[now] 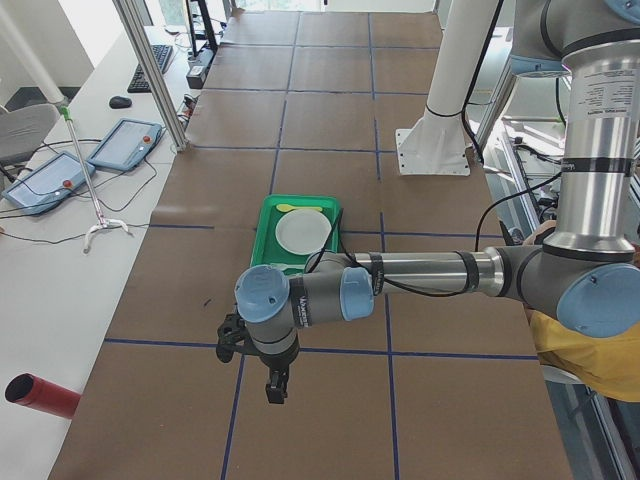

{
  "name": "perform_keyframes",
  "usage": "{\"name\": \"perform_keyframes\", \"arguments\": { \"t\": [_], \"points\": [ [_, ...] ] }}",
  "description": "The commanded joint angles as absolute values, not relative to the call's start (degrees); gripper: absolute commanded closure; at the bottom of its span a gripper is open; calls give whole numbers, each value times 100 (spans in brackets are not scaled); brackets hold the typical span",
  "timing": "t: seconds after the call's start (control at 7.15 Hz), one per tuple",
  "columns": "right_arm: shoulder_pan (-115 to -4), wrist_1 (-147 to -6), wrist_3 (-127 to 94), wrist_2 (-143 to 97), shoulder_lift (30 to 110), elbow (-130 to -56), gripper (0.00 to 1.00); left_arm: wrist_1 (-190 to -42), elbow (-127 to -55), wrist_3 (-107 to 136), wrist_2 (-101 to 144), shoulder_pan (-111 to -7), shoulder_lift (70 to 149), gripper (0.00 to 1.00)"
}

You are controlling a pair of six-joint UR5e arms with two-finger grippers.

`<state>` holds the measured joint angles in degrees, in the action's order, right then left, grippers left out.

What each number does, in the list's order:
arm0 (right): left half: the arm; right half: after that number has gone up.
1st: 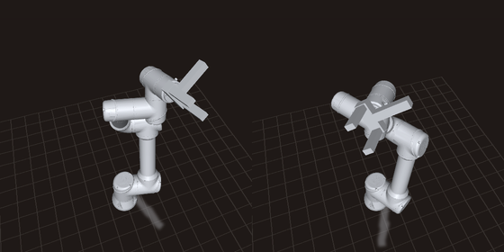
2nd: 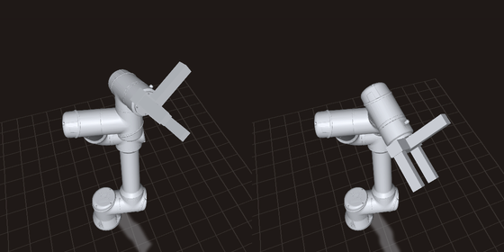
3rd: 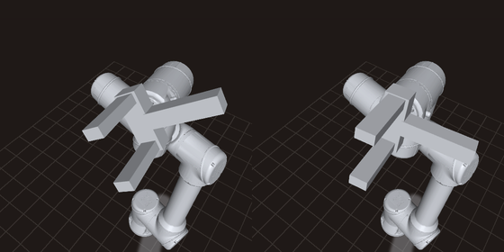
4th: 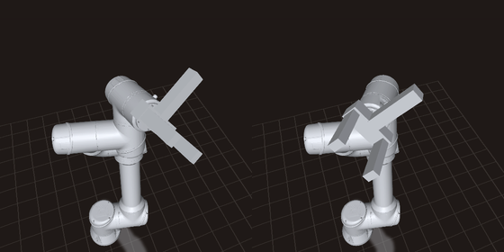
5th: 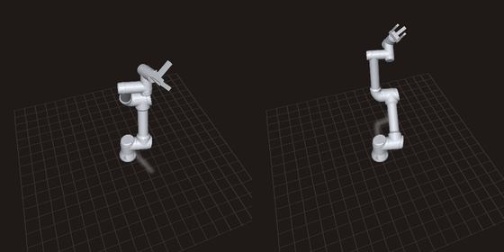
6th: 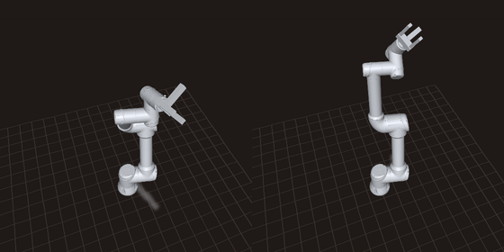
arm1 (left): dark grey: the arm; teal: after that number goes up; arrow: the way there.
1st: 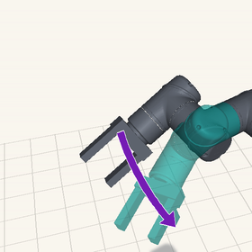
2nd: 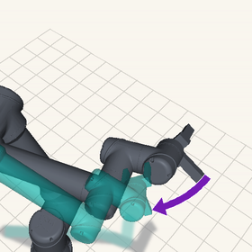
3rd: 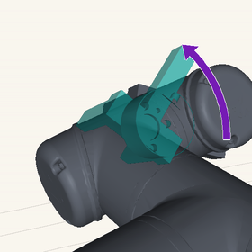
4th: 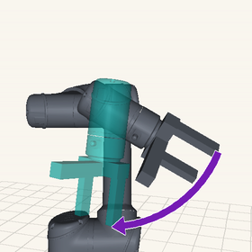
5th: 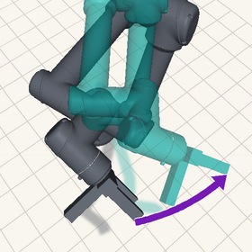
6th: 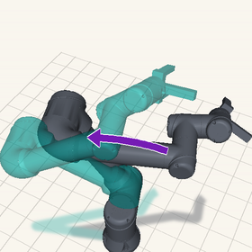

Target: Place fork

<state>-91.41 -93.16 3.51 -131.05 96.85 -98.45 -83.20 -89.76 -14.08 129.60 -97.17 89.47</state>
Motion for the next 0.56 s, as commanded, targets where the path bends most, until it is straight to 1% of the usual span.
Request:
{"name": "perform_keyframes", "arguments": {
  "t": [0.0, 0.42],
  "points": [
    [-9141, -9316, 352, -13104, 9686, -9844, 0, -8332, -8974, -1415, 12981, -9703, 8939, 0],
    [-9141, -9316, 351, -13104, 9686, -9844, 0, -8341, -8948, -1415, 13279, -9686, 8938, 0]
  ]
}}
